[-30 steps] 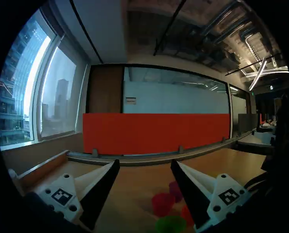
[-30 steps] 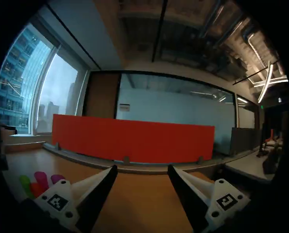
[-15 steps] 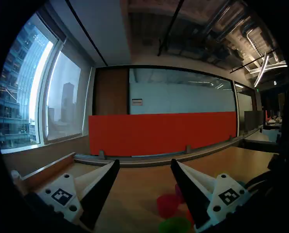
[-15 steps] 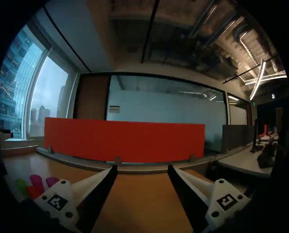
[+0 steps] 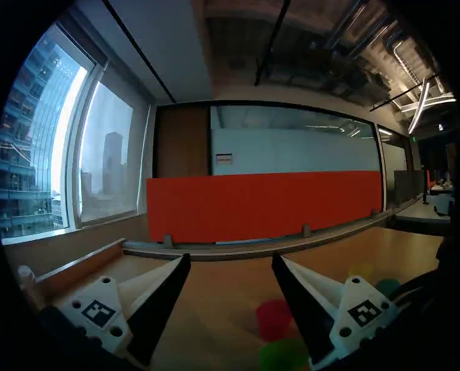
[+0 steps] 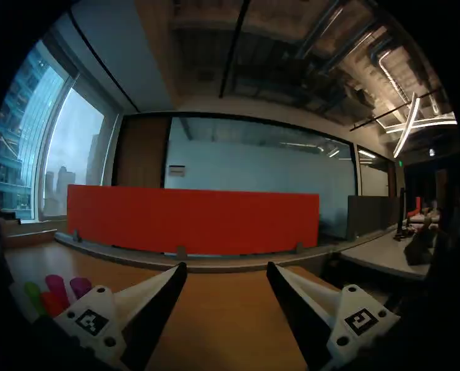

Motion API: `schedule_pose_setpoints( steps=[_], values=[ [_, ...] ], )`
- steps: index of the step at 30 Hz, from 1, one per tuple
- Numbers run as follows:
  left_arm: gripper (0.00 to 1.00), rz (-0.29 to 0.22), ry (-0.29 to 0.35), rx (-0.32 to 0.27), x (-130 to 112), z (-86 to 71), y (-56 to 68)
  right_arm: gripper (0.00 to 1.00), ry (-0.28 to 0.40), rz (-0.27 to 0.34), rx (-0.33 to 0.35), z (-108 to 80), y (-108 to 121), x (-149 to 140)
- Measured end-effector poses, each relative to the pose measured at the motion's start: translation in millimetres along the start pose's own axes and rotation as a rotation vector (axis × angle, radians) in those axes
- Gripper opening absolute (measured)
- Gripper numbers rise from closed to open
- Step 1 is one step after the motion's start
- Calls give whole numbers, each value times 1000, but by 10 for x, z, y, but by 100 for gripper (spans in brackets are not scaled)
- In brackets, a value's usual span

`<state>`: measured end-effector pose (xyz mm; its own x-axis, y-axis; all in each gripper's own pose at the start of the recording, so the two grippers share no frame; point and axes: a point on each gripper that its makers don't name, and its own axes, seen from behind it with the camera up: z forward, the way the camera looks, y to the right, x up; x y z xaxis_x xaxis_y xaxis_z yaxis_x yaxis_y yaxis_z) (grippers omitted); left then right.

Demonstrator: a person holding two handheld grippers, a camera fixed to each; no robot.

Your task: Pour water

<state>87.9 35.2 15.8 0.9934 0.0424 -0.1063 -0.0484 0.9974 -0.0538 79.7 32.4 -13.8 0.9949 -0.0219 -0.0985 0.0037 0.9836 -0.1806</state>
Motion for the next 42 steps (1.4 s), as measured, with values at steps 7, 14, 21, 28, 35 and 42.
schedule_pose_setpoints(
  steps=[7,14,21,28,35,42],
  values=[
    [98,13,-1,5,-143,-71,0,100,-16,2,-11,-36,59,-66],
    [98,6,8,11,-244,-152,-24,100,-25,14,-16,-52,82,-131],
    [98,3,1,11,-359,-220,-22,100,-33,18,-9,-70,46,-147],
    [98,-9,-8,15,-458,-275,-19,100,-28,13,-6,-91,19,-137],
    [98,-6,-18,25,-567,-331,-79,100,-34,18,-9,-99,38,-188],
    [98,-10,-21,31,-659,-352,-98,100,-26,19,-12,-104,56,-139]
  ],
)
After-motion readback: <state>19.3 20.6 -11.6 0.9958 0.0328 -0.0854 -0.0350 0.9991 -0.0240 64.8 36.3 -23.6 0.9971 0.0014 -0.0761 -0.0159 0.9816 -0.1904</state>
